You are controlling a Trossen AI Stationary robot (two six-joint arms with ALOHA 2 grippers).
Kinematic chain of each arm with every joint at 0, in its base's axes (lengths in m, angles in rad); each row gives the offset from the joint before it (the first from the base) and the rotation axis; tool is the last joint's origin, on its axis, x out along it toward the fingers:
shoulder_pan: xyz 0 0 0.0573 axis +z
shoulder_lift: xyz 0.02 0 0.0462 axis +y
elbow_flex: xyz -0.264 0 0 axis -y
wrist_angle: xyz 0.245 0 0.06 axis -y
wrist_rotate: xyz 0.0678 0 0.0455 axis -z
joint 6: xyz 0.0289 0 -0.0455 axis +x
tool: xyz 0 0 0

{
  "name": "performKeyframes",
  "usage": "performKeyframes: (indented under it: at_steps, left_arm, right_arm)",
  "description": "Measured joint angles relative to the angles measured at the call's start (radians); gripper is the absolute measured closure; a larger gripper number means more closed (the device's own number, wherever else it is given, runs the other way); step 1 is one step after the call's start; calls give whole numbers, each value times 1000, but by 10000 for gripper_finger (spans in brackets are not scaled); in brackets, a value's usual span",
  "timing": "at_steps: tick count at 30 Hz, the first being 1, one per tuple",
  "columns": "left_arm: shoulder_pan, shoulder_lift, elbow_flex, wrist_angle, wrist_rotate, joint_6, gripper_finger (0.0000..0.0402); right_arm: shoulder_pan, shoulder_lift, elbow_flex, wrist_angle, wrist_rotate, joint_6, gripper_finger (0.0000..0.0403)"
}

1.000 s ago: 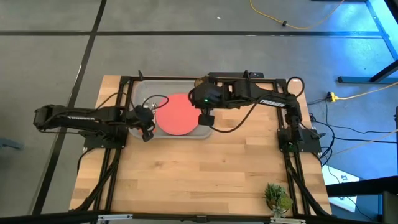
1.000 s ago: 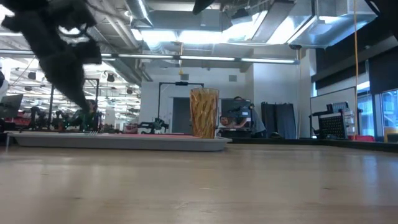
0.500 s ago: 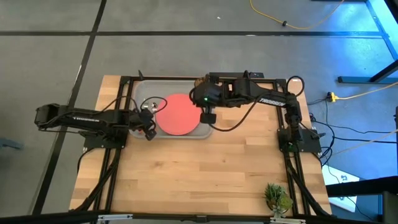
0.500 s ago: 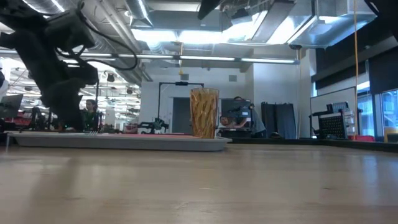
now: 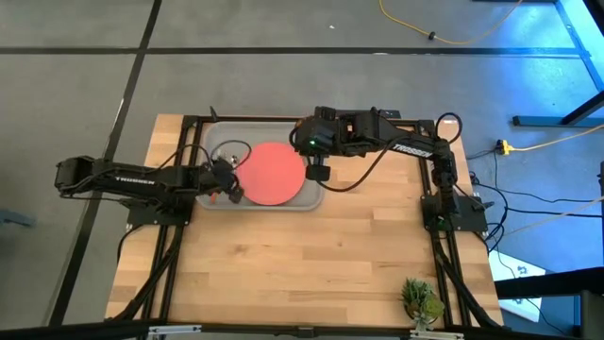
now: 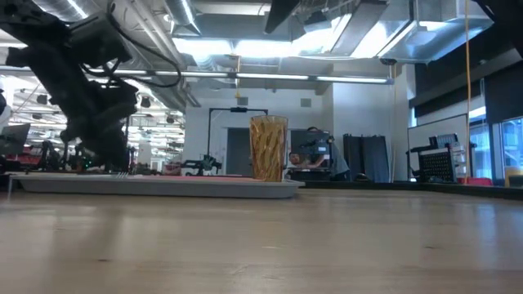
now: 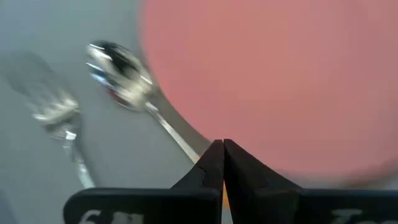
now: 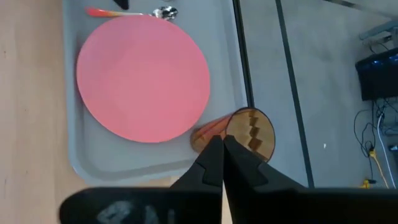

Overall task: Pick and place plate/cup/fork/spoon on tray
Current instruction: Adjust the orange fork

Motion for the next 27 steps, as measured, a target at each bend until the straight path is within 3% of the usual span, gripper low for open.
performKeyframes:
  at_steps: [4, 11, 14, 20, 27]
  left_arm:
    - [70, -12, 43, -3, -77, -81, 402]
    - [259, -7, 156, -8, -34, -38, 402]
    - [351, 12, 174, -57, 31, -26, 402]
    - [500, 66, 176, -71, 272, 16, 402]
    - [537, 155, 177, -126, 486, 23, 402]
  right_arm:
    - [-8, 0, 0, -6, 0, 9, 398]
    - [-12, 0, 0, -6, -1, 9, 398]
    - [-12, 0, 0, -9, -19, 9, 398]
    - [-12, 0, 0, -41, -20, 2, 398]
    - [-12, 0, 0, -56, -21, 2, 398]
